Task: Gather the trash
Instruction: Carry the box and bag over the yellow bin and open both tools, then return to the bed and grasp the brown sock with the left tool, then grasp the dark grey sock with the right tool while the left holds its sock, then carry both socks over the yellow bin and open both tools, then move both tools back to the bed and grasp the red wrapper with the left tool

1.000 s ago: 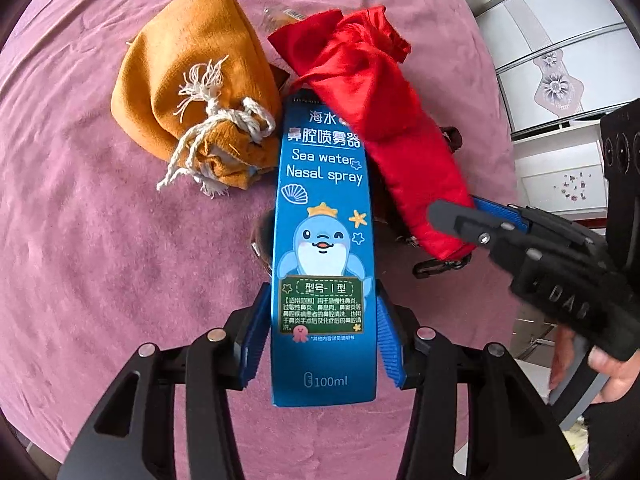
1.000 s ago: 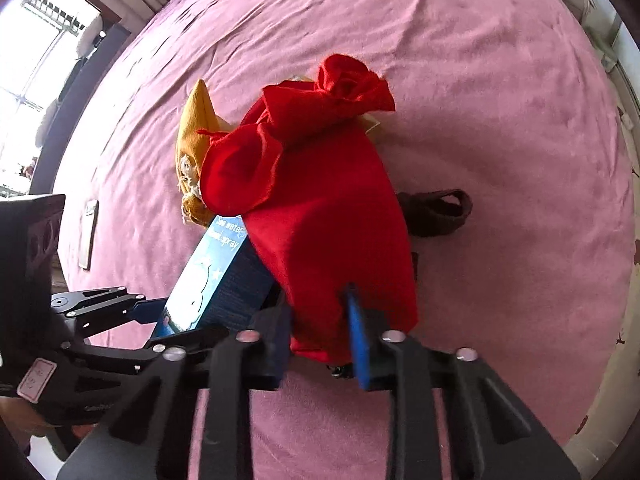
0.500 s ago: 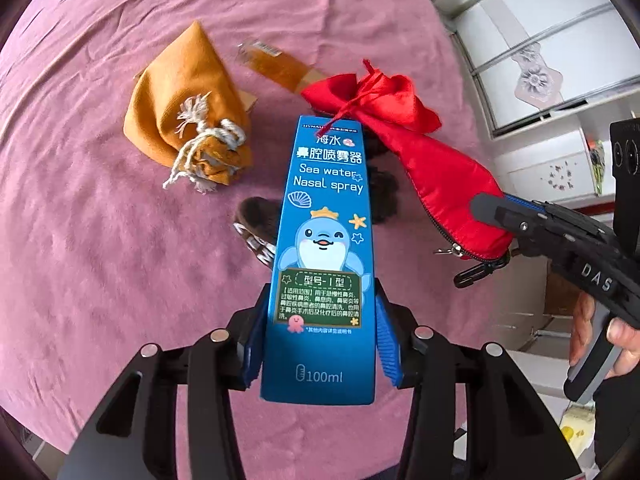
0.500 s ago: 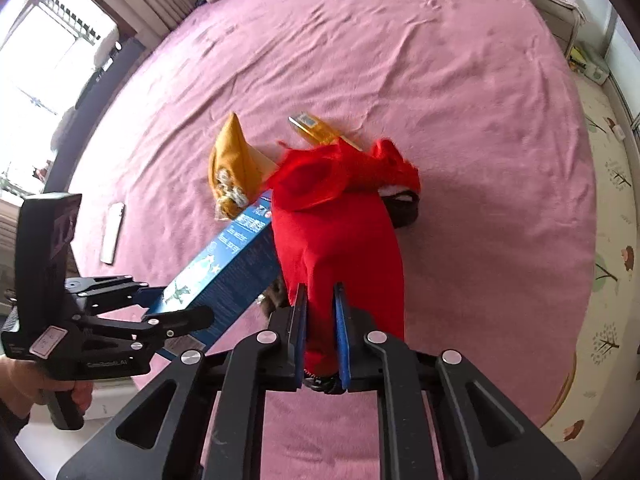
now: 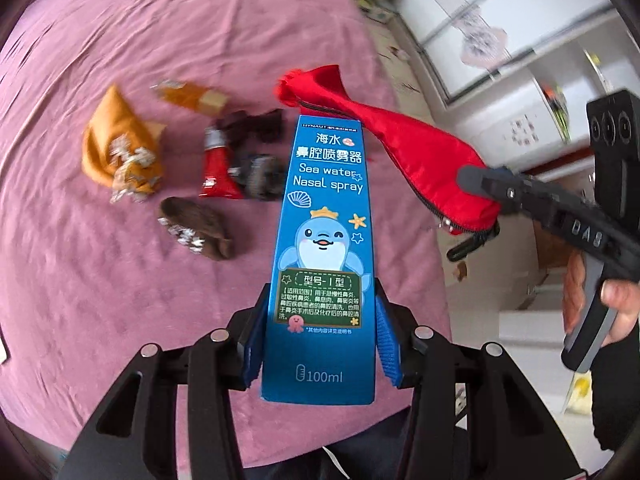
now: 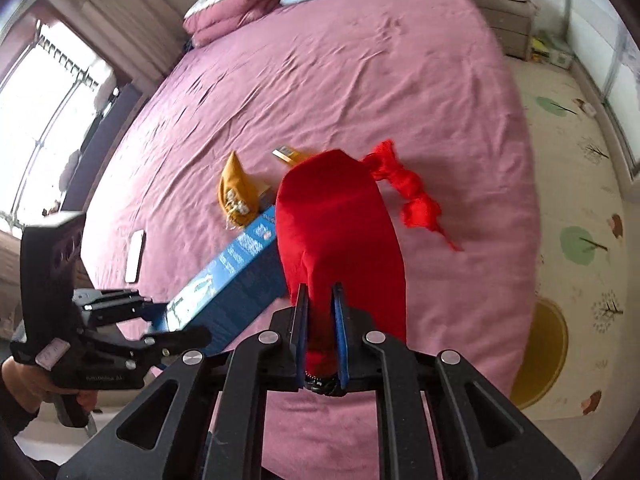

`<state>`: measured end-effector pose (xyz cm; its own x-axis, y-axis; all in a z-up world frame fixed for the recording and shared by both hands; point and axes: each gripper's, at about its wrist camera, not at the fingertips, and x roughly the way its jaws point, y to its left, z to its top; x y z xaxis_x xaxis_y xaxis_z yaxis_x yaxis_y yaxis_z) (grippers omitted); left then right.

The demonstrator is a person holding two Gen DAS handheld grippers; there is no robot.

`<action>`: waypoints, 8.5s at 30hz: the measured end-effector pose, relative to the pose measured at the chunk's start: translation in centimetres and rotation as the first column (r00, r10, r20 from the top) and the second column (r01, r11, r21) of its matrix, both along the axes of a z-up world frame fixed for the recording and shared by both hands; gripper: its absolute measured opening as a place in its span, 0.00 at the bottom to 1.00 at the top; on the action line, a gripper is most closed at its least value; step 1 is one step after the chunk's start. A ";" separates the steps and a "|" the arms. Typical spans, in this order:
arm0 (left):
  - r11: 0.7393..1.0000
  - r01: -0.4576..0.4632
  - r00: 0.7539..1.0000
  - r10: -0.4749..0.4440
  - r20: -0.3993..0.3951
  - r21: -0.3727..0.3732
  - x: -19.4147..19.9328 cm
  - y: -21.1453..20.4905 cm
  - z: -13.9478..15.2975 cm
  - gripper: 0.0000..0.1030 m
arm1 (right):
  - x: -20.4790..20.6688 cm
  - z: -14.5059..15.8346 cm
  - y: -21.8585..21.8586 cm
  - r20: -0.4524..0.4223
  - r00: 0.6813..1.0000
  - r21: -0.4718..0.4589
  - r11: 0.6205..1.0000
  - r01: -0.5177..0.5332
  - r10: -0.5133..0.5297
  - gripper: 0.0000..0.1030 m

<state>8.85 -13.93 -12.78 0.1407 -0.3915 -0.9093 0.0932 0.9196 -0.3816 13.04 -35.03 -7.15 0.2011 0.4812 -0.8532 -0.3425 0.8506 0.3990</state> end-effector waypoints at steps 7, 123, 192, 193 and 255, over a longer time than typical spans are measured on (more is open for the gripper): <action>0.995 0.104 0.994 -0.104 -0.022 -0.004 0.1 -5.6 -0.4 0.45 | -1.5 0.4 -6.7 -0.012 0.989 0.020 0.989 0.144 -0.144 0.11; 0.940 -0.328 0.910 0.341 -0.234 0.096 8.3 7.8 -19.0 0.84 | 8.7 -15.9 10.0 -0.218 0.975 -0.070 0.996 -0.062 0.045 0.52; 0.880 0.474 0.871 -0.471 -0.140 -0.009 4.1 -30.5 -8.7 0.17 | -8.7 -9.3 -29.4 -0.178 0.794 -0.081 0.813 0.577 -0.581 0.32; 0.875 0.484 0.866 -0.480 -0.139 -0.009 4.4 -31.2 -8.9 0.17 | -8.8 -9.4 -29.9 -0.178 0.790 -0.083 0.809 0.582 -0.587 0.32; 0.964 0.251 0.968 -0.250 -0.017 0.084 7.3 -16.5 -6.3 0.79 | -0.5 -5.9 -15.9 -0.126 0.946 -0.018 0.954 0.299 -0.299 0.48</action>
